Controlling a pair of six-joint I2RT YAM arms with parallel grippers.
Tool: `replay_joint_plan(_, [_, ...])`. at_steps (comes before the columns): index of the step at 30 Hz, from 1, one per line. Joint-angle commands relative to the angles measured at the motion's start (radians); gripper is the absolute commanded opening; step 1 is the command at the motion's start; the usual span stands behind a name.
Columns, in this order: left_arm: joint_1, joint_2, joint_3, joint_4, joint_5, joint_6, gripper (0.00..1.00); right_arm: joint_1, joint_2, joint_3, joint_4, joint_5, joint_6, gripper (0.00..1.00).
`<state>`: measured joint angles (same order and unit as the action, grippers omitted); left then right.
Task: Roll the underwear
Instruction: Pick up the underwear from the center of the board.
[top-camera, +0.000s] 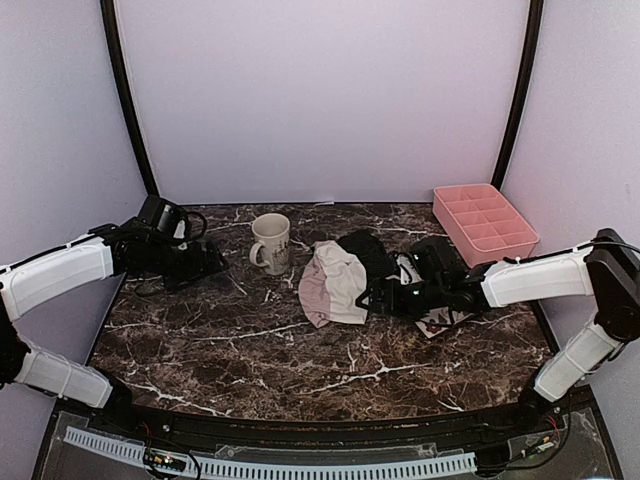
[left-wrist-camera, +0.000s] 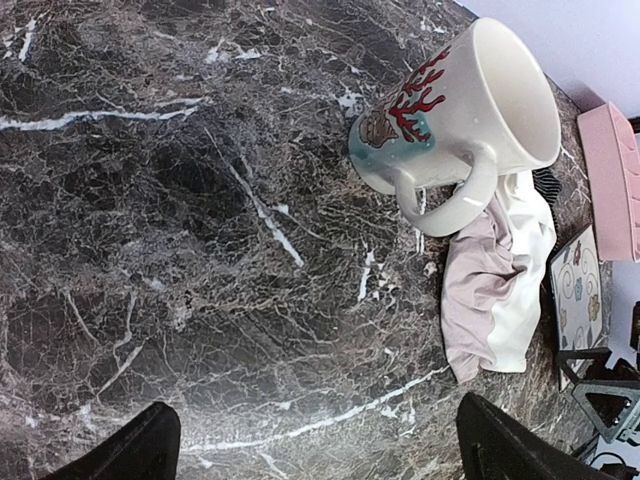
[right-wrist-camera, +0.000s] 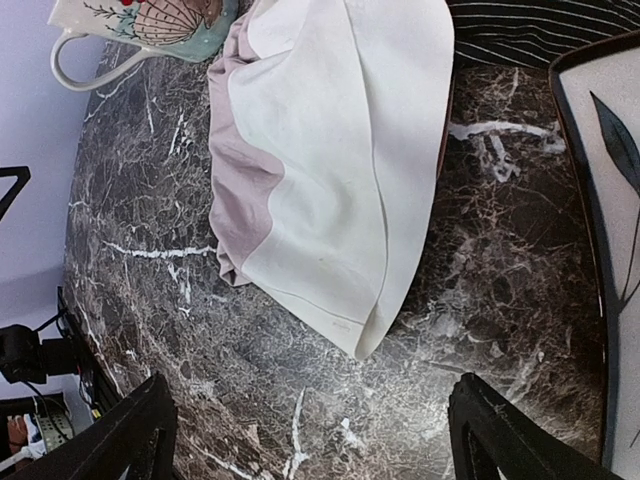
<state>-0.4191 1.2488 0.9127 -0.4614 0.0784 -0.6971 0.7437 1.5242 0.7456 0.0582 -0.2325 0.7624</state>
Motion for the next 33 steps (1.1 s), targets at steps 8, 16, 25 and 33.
replay_joint_plan(8, [0.0,0.011,0.06,0.025,-0.008,0.037,0.99,0.041,0.115,0.016,0.047,0.076,0.143,0.87])
replay_joint_plan(16, [-0.001,0.033,0.067,0.045,-0.001,0.065,0.99,0.046,0.237,0.078,0.089,0.042,0.228,0.73])
replay_joint_plan(25, [0.0,0.031,0.049,0.079,0.023,0.089,0.99,0.058,0.317,0.147,0.132,-0.003,0.276,0.22])
replay_joint_plan(33, [-0.017,-0.023,0.034,0.087,0.111,0.263,0.99,0.068,0.121,0.133,-0.184,-0.087,-0.016,0.0])
